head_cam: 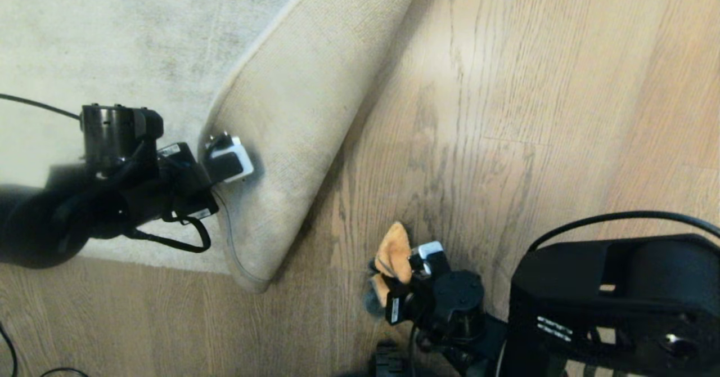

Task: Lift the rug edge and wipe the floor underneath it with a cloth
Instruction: Wipe the floor under the carpet with a rag

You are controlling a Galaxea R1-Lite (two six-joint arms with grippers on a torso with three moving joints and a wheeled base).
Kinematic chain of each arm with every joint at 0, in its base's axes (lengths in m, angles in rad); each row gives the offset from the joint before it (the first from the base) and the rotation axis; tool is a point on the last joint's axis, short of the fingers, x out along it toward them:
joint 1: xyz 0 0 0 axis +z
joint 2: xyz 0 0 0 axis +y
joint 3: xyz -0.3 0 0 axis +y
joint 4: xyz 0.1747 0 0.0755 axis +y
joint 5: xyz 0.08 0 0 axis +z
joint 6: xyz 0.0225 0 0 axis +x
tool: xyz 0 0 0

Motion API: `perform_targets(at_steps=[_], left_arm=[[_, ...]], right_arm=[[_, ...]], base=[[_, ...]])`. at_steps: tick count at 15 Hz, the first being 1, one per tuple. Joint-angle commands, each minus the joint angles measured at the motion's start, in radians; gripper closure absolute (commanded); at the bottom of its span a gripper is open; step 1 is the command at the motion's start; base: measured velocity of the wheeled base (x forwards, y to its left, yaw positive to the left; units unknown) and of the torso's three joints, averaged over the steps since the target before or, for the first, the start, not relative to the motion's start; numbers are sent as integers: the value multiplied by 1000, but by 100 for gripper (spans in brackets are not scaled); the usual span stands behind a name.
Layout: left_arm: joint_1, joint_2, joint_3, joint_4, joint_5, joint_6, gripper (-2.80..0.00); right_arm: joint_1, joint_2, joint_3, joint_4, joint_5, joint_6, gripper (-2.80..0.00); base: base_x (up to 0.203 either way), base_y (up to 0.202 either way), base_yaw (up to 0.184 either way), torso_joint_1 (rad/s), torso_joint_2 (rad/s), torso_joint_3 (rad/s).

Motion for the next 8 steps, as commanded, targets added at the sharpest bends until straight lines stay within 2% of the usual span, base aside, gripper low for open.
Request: perform_targets(at_steps=[1,5,8], left_arm=[[0,1,0,-2,1,6,0],[0,0,-1,-2,1,5,0],[0,-3,0,-2,0,5,0]], right_arm=[[-78,-34,1,-41,1,-7,0],[-219,-149,2,-41,60,-59,0],[-278,-268,34,-41,85,-88,0]], base=[[0,0,0,0,0,0],[0,0,0,0,0,0],[0,0,0,0,0,0]])
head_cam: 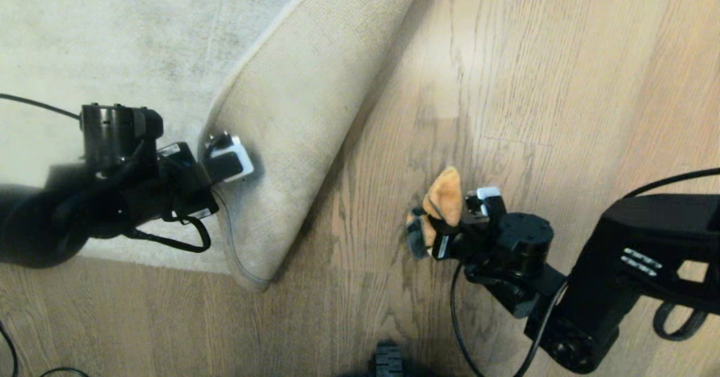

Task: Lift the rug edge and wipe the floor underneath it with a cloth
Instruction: Wipe the floor under the carpet with a rag

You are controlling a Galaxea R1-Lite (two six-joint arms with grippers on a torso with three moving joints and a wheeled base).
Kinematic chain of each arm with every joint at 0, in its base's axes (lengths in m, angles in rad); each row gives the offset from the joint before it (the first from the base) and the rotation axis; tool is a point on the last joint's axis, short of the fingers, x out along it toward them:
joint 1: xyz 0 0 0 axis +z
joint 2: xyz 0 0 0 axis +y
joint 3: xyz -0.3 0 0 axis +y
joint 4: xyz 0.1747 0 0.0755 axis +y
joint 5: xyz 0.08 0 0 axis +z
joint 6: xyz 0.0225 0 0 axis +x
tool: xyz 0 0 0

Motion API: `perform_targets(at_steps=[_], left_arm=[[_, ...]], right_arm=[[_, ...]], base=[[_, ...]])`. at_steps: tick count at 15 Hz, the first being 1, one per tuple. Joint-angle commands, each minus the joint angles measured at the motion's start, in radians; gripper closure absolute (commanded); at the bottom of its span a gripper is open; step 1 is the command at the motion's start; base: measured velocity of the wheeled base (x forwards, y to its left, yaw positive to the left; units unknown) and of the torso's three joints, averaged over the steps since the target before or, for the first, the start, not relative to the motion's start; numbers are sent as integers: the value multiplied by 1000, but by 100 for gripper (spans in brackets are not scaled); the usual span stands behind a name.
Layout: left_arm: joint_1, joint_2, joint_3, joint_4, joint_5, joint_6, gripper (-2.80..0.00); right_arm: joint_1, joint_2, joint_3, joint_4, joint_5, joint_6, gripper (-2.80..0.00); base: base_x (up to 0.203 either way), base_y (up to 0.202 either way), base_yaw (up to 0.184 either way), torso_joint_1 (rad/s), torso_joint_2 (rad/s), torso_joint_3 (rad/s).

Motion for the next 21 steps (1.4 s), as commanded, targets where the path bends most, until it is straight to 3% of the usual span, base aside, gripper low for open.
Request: perform_targets(at_steps=[1,9,15,18,21], left_arm=[[0,-2,1,-3,1,4,0],[-2,-2,1,-3,0,2,0],[-2,-5,1,-3,0,2,0],[-2,-5,1,-4,-2,2,0],[-2,-9,1,-4,0,2,0]], right_arm=[[-30,-126,53,-41,5,-8,0],[-163,-493,301,-36,35,-102,0],[-386,-668,499,-30,171,-207,0],[-435,-772,599,-28,177,-215,0],[-531,-862,608,10,178,-220,0]], base=[[0,0,0,0,0,0],[0,0,0,0,0,0],[0,0,0,0,0,0],[0,0,0,0,0,0],[0,0,0,0,0,0]])
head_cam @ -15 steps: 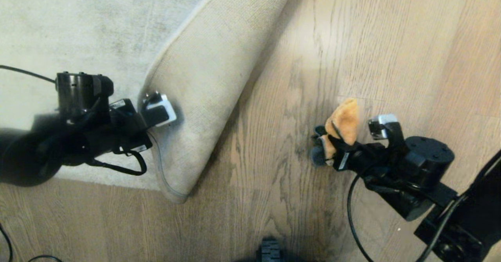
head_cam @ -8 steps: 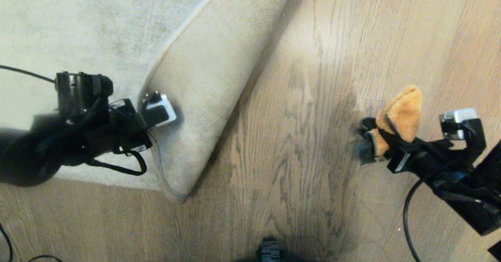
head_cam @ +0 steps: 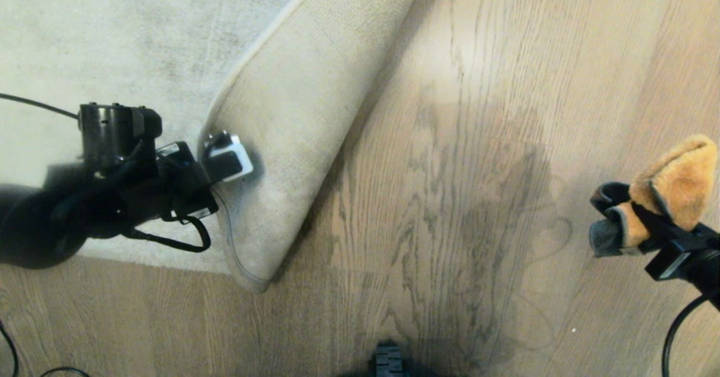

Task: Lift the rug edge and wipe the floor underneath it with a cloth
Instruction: Wipe the floor under the carpet with a rag

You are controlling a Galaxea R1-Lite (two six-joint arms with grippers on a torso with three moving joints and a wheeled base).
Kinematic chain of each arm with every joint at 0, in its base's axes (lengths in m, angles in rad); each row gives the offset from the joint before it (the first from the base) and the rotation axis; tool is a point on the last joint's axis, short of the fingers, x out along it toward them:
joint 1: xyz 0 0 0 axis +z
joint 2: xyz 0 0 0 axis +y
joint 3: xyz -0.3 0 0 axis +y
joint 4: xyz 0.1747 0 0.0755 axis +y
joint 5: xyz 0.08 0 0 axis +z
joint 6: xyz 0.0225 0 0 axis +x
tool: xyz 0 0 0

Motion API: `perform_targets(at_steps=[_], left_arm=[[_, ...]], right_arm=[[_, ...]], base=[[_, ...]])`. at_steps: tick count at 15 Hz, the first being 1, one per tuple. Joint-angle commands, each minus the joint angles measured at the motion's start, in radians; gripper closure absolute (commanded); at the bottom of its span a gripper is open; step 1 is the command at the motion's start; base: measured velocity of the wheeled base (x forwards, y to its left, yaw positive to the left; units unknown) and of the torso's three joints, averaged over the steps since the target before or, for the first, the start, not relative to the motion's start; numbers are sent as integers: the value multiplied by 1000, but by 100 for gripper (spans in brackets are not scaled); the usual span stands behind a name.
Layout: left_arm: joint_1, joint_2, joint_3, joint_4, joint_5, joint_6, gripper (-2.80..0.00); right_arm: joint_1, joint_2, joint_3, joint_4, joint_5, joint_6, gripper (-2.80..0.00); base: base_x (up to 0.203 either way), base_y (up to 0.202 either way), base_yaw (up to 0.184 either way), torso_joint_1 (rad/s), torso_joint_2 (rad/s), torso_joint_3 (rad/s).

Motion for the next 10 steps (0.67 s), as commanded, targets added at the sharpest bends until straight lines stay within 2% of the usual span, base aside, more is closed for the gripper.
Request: perform_targets(at_steps=[1,4,10], left_arm=[[0,-7,1,-3,2,5,0],[0,-19,17,-3,2,5,0],[0,-30,30,-3,3,5,0]], right_arm=[[-54,-100,7,19,-1,-2,0],[-86,-240,7,177,-1,-5,0],[-86,-669,7,715,3,-17,0]], base=[[0,0,0,0,0,0],[0,0,0,0,0,0],[0,0,0,0,0,0]])
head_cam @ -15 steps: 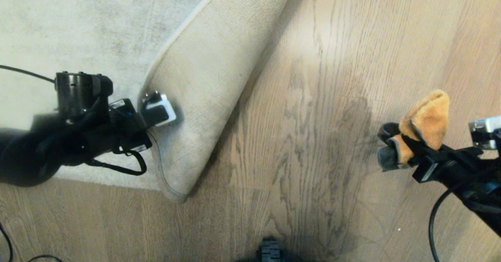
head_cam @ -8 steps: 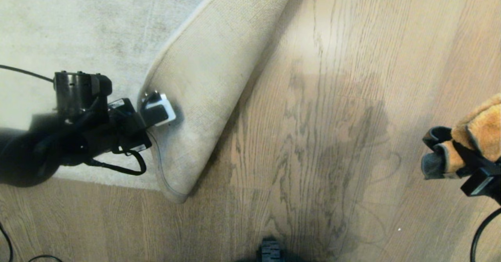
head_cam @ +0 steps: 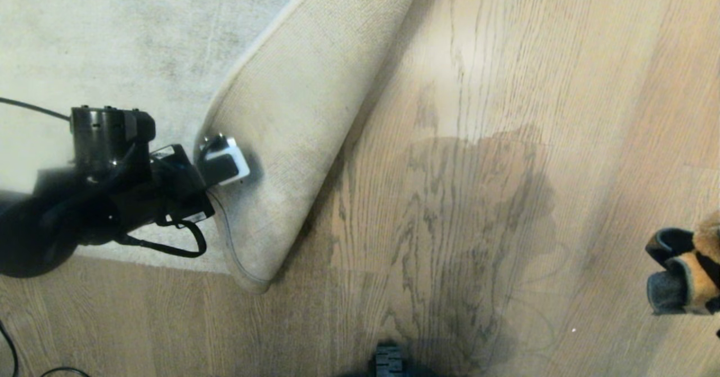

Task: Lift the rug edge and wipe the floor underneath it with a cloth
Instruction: Wipe the floor under the carpet with a rag

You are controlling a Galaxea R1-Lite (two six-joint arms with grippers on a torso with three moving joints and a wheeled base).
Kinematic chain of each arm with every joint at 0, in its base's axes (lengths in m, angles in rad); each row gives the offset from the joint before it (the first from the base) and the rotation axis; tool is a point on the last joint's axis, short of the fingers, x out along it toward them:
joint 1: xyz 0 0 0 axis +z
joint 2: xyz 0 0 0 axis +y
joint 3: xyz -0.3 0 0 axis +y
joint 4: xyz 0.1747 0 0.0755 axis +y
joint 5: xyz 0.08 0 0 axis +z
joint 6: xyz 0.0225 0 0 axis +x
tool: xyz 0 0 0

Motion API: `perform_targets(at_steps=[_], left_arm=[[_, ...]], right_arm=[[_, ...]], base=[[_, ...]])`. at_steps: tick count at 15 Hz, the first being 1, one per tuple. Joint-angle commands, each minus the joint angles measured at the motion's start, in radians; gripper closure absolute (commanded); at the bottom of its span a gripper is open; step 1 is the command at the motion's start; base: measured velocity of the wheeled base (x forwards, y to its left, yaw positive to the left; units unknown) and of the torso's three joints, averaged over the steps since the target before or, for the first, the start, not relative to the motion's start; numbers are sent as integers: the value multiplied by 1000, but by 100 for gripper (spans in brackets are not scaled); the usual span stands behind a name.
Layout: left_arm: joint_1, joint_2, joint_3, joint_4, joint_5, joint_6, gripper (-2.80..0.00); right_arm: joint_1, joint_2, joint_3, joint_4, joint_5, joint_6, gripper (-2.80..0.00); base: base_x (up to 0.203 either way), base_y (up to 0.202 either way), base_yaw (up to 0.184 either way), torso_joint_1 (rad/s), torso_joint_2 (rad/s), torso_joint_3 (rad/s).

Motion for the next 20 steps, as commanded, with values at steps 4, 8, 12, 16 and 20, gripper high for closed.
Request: perform_targets(at_steps=[4,8,12,16,20], left_arm=[[0,-1,2,-2,3,6,0],[0,0,3,-2,3,6,0],[0,0,2,-2,3,6,0],[-2,-1,0,-3,1,4,0],[0,-3,2,-3,1,1,0]], right_arm=[[5,-528,-3,510,10,-6,0],[30,-850,-41,999,19,-32,0],[38,-871,-55,1046,25,-46,0],[38,-871,-54,1046,25,-40,0],[38,-871,-54,1045,24,-43,0]], base=[[0,0,0,0,0,0],[0,0,0,0,0,0],[0,0,0,0,0,0],[0,0,0,0,0,0],[0,0,0,0,0,0]])
